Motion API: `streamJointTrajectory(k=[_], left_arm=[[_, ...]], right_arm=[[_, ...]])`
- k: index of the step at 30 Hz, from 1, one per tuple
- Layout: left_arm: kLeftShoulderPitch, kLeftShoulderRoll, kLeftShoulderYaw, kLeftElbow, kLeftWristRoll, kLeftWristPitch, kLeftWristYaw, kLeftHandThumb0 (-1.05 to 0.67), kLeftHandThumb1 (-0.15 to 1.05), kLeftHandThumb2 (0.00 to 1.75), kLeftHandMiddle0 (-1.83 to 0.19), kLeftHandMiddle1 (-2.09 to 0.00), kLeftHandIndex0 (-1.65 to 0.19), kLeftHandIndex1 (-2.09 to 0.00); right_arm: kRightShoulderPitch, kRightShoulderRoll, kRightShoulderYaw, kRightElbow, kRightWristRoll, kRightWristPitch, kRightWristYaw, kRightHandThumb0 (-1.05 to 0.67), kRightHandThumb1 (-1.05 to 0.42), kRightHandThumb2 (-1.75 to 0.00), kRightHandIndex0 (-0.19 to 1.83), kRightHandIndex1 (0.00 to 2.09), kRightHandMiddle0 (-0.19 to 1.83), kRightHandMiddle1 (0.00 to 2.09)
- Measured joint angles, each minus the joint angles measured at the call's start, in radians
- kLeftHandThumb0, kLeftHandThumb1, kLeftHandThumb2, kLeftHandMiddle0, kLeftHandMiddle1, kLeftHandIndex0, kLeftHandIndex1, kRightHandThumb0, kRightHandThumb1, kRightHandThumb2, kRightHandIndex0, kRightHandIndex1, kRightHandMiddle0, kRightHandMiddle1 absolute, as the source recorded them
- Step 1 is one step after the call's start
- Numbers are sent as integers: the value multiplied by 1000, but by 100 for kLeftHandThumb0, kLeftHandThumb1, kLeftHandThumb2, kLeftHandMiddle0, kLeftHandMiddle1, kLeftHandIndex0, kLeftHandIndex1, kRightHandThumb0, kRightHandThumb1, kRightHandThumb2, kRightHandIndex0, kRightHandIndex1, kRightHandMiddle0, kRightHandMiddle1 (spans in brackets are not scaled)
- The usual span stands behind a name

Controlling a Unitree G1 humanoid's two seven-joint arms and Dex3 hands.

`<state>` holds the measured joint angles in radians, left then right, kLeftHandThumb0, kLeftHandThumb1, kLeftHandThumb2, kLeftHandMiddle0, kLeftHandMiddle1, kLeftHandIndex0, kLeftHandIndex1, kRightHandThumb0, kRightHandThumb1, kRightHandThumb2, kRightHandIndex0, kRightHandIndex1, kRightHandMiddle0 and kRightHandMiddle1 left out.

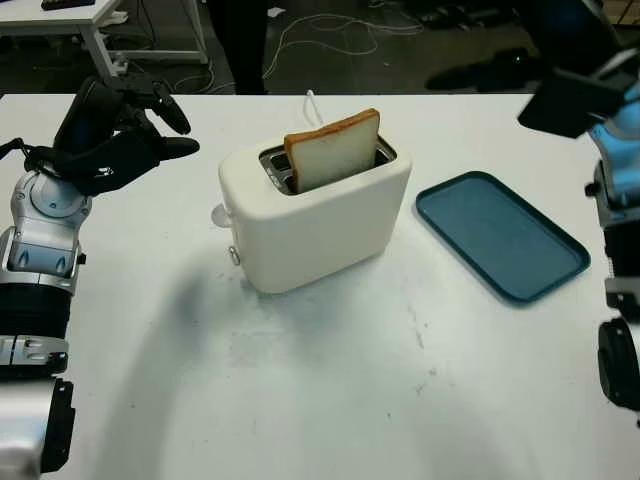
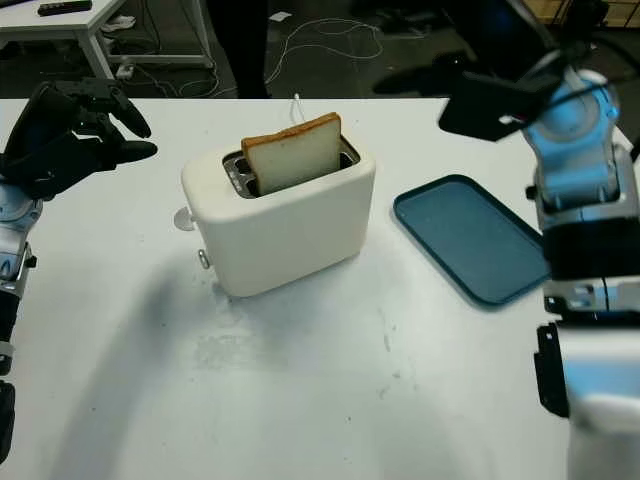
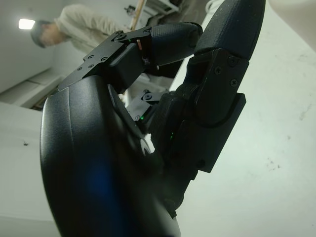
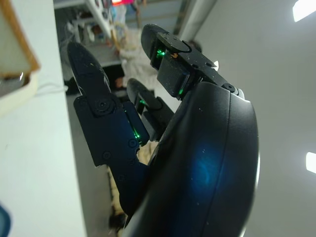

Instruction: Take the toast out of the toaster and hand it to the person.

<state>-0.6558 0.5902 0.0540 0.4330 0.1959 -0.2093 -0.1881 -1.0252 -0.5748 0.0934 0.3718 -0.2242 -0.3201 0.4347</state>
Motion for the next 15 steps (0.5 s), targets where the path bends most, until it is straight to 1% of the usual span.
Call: streamJointTrajectory(k=[3,5,10,15], left_arm=[[0,0,0,0,0,0,0,-105,81,0,-96,-122,-87,-122],[0,0,0,2,-1,-1,0,-105,81,0,-97,-122,-87,-122],[0,0,0,7,-1,-2,0,-105,81,0,-97,-122,-88,-121],[0,-3,0,31,-2,-21,-5,-105,81,0,-98,-121,-90,-120]], right_arm=[[-30,26,46,11,-22,-13,22,-79,-69,0,81,3,80,1],[-42,39,85,17,-55,-11,36,-80,-65,0,78,1,78,0],[-74,72,172,24,-152,44,84,-78,-60,0,75,0,72,0],[-100,114,230,115,-195,35,88,-75,-60,0,73,1,71,0]])
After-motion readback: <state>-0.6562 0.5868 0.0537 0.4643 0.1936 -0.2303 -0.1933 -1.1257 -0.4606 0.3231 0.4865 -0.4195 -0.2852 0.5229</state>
